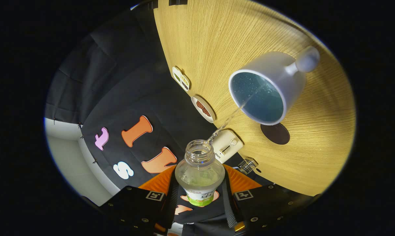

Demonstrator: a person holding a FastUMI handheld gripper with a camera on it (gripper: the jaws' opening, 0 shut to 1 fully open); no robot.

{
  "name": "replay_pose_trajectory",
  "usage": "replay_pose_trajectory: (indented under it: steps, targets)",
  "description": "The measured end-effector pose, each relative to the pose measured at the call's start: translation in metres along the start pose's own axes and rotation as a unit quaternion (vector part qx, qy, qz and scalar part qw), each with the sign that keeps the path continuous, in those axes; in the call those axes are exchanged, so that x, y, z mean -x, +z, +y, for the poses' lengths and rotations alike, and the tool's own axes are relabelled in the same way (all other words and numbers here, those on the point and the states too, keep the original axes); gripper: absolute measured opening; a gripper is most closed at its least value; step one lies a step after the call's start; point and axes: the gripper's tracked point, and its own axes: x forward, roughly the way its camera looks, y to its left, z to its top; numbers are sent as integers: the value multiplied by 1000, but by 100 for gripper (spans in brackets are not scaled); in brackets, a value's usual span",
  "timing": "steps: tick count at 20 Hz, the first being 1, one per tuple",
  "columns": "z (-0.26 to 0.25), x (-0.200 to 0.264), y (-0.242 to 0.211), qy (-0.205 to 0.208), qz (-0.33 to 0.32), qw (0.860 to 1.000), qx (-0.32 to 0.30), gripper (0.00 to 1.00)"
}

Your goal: Take the bottle from table, then pour the juice into the cup, finally place the bottle on the coaster

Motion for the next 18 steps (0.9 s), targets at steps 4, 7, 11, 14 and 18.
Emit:
replay_pose_trajectory:
  steps: [4,7,11,14,18]
  targets:
    - [3,-1,-1,9,1,1000,-10,62]
    - [3,-2,-2,11,1,1000,-13,62]
    - [7,-4,-6,22,6,999,-23,62]
    - [8,-5,-8,22,6,999,-23,62]
    - [3,-5,-8,17,1,1000,-13,62]
